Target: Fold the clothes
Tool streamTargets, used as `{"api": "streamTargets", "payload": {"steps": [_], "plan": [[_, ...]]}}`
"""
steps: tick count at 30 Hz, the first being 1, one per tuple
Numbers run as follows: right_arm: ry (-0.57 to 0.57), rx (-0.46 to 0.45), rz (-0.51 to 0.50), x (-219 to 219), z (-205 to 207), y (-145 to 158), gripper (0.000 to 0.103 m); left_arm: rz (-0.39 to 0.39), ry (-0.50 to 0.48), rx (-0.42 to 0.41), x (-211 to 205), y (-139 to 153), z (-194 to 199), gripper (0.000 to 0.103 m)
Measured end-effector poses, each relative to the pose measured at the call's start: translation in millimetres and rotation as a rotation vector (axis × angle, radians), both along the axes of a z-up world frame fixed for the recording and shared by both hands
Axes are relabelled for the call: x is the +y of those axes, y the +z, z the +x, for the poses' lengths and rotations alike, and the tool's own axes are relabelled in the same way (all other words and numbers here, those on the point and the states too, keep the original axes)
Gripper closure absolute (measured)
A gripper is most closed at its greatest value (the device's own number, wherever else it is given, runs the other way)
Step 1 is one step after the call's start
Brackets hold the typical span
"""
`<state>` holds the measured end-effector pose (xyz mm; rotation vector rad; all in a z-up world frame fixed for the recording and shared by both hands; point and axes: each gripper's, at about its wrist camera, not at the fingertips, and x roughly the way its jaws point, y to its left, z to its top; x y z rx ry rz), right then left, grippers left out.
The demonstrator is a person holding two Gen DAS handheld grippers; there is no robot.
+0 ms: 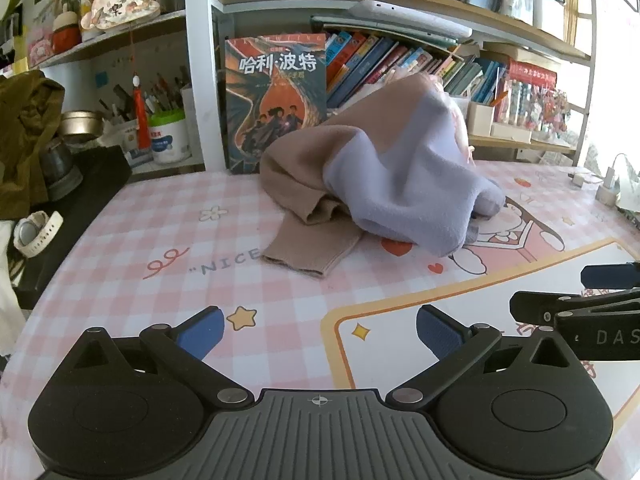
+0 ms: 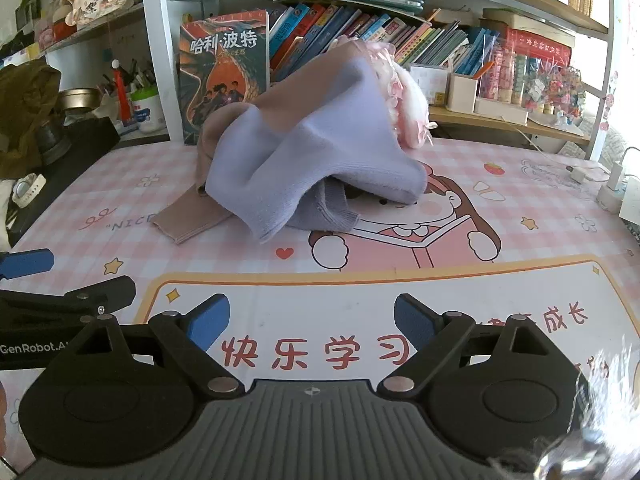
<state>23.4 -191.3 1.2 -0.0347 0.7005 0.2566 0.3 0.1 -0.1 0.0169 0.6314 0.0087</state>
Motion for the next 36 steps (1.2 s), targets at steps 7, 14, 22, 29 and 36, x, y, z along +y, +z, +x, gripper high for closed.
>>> {"api": "streamTargets", "payload": {"steps": [7, 14, 22, 29, 36], "plan": [[-0.005, -0.001, 0.001, -1.7, 1.1, 0.6, 0.014, -0.003, -0.009, 0.008, 0.6, -1.1, 3.0, 0.0], [-0.005, 0.005, 0.006, -0.8, 1.5, -2.5, 0.013, -0.004, 0.001, 0.008, 0.9, -1.7, 0.8, 0.0], [-0.004, 0.008, 0.007, -3.0, 1.7, -1.3, 0.013, -0.002, 0.002, 0.009, -0.5, -3.1, -0.7, 0.0], [-0.005, 0.009, 0.011, -4.5, 0.1, -1.5, 0.013, -0.001, 0.006, 0.013, -1.5, -2.5, -1.4, 0.0], [-0.004, 0.01, 0.012, -6.1, -0.3, -0.9, 0.013, -0.002, 0.009, 0.009, -2.4, -1.4, -3.5, 0.0]]}}
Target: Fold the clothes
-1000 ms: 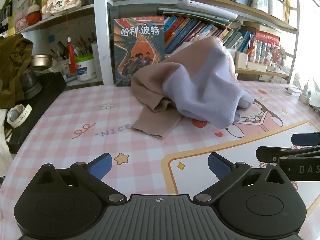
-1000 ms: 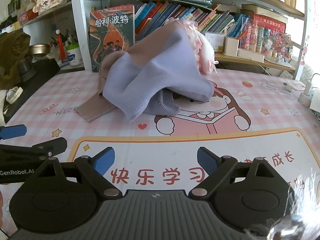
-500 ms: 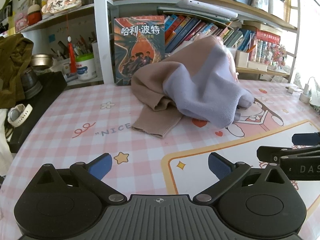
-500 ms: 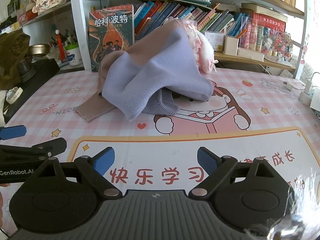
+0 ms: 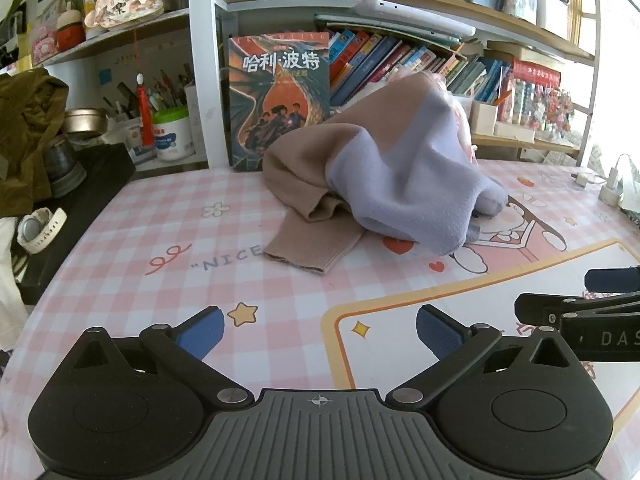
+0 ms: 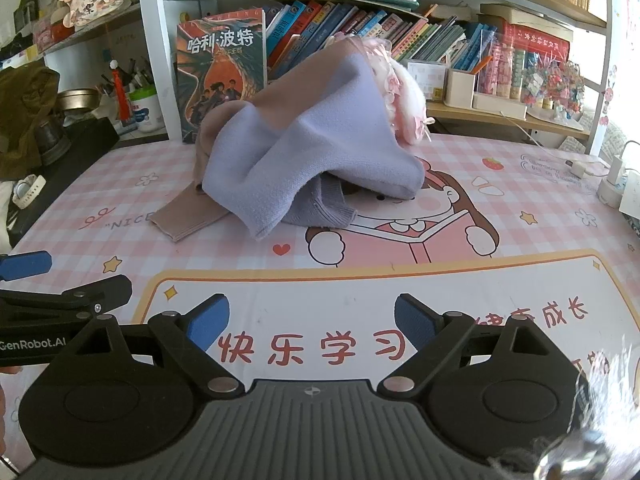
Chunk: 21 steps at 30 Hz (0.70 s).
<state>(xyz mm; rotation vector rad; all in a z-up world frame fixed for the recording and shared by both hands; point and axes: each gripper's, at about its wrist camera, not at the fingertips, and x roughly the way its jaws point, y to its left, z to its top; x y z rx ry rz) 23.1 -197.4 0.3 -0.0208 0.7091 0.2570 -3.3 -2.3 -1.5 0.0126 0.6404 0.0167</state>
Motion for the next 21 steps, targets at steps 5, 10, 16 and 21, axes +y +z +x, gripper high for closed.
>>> {"api": "streamTargets", "payload": {"steps": [5, 10, 16, 21], "plan": [[0.0, 0.0, 0.001, 0.1, -0.4, 0.1, 0.013, -0.001, 0.001, -0.001, -0.2, 0.5, -0.5, 0.0], [0.0, -0.001, 0.002, -0.3, -1.5, -0.5, 0.013, -0.003, 0.004, 0.001, -0.6, 0.8, -0.2, 0.0], [0.001, -0.003, 0.003, -1.2, -2.5, 0.0, 0.013, -0.005, 0.008, 0.006, -0.9, 1.3, 0.3, 0.0], [0.002, 0.002, 0.003, -1.5, -2.4, 0.1, 0.013, -0.003, 0.01, 0.007, -0.7, 1.6, -0.1, 0.0]]}}
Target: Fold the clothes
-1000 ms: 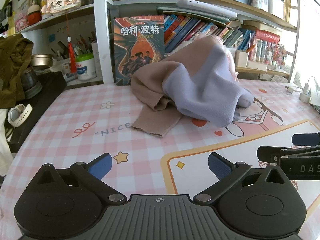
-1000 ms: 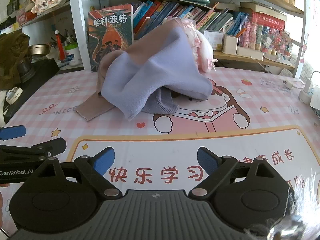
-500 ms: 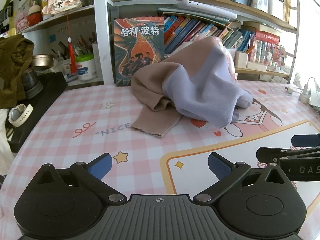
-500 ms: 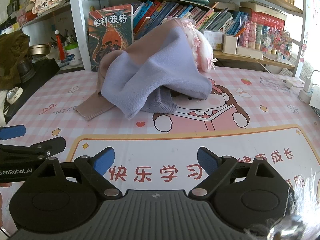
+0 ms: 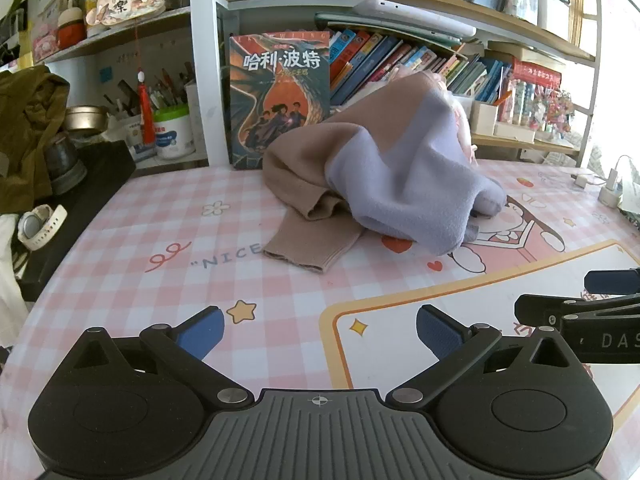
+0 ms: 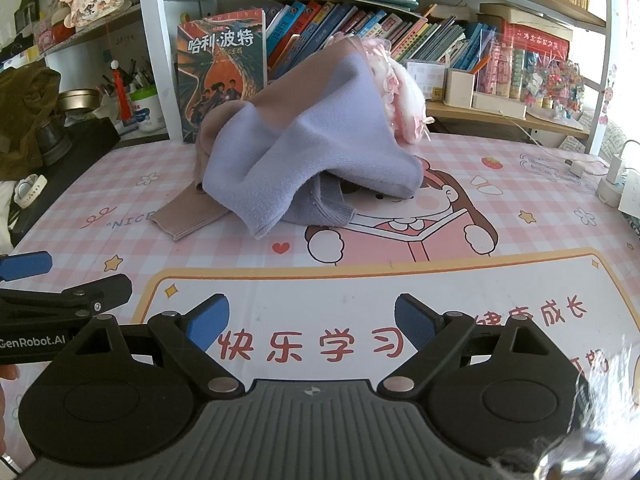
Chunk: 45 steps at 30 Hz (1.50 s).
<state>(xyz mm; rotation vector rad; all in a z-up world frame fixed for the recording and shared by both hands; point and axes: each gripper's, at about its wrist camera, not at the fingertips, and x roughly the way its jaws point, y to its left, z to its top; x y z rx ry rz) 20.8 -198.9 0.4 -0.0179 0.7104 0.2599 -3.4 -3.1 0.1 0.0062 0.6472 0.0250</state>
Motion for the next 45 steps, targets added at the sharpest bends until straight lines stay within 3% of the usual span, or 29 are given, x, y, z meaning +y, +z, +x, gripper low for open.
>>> {"api": "streamTargets", "payload": {"steps": [45], "plan": [[0.013, 0.026, -0.002, -3.3, 1.8, -2.7, 0.013, -0.028, 0.01, 0.022, -1.4, -2.2, 3.4, 0.0]]}}
